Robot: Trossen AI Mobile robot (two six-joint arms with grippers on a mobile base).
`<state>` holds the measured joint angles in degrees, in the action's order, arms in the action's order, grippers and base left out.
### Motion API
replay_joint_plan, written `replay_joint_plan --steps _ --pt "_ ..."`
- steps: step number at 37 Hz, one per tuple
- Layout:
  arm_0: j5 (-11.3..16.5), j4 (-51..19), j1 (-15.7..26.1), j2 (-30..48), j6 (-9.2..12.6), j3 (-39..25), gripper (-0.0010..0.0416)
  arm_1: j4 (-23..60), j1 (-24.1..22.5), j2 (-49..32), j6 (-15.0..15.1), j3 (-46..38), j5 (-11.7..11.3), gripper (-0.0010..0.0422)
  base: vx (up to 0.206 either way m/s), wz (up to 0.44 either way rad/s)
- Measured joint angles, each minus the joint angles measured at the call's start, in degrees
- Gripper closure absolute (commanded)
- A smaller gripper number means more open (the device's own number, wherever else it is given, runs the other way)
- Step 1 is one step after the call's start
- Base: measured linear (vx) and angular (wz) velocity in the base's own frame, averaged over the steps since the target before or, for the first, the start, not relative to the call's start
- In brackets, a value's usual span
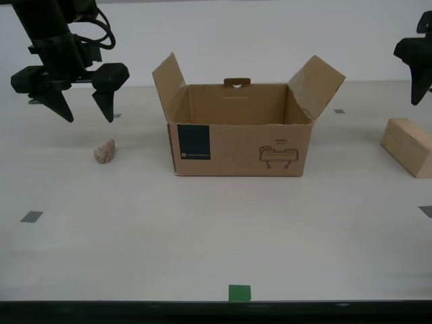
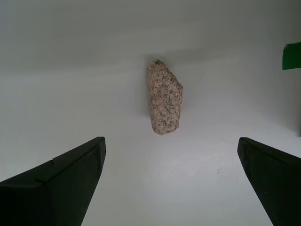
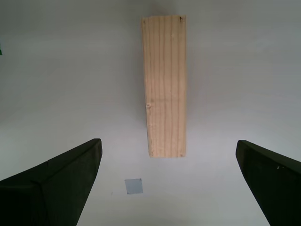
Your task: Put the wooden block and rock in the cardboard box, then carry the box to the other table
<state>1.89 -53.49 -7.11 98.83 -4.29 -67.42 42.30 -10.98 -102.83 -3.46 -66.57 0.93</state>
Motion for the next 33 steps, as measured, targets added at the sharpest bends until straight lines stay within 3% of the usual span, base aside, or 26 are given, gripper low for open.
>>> replay_joint_plan --steps 33 --pt "0.0 9.2 0.1 15.3 -0.7 -0.2 0.0007 0.1 0.0 0.0 0.0 0.2 0.0 0.0028 0.0 0.0"
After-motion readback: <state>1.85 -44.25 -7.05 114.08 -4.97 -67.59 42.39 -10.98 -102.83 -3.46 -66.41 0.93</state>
